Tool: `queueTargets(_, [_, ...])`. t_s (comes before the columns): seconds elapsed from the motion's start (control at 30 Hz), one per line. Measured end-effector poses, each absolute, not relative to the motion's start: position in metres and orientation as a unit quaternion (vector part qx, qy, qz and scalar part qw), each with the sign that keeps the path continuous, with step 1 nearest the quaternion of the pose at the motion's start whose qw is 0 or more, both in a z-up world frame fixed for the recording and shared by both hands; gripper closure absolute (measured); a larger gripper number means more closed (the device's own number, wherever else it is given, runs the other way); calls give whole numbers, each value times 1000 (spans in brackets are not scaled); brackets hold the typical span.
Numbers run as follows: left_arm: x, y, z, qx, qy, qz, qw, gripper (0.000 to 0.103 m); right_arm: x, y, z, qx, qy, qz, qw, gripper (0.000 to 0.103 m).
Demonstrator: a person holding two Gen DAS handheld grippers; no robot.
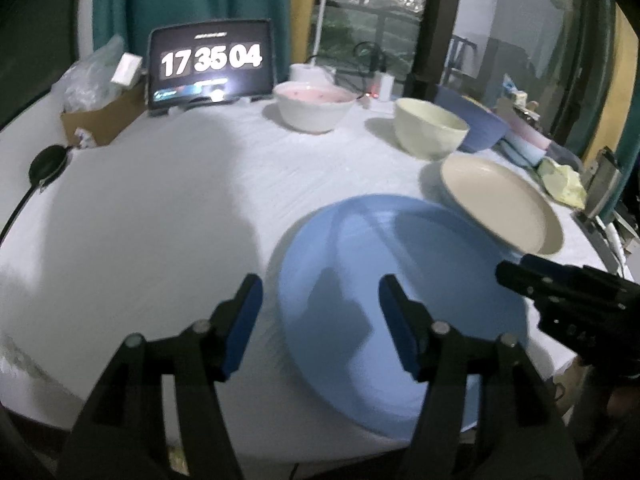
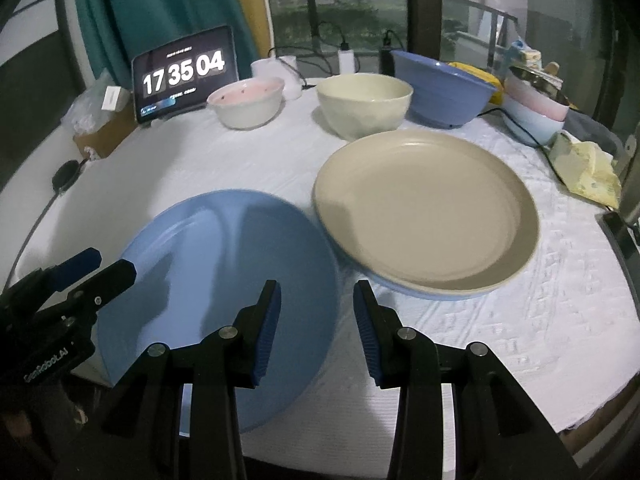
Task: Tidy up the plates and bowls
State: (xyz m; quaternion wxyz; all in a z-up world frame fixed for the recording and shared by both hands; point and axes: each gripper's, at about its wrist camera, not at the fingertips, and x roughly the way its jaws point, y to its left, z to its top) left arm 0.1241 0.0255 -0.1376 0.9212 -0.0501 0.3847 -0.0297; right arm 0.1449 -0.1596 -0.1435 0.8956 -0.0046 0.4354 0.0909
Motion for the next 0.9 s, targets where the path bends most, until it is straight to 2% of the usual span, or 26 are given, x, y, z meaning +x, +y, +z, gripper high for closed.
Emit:
queueTargets(0.6, [136, 28, -169, -34, 418, -27, 907, 42, 156, -154, -157, -9, 448, 91, 889, 65])
queueTargets(0.63, [135, 27, -169, -31, 417, -29, 908, 47, 156, -153, -157, -10, 447, 92, 890, 65])
queueTargets(0.7, [134, 24, -168, -27, 417, -35, 908, 50, 156, -152, -157, -13, 447, 97, 889, 73])
queueTargets(0.9, [134, 25, -166, -21, 417, -29, 908, 57, 158, -151, -157, -12, 446, 98, 889, 77])
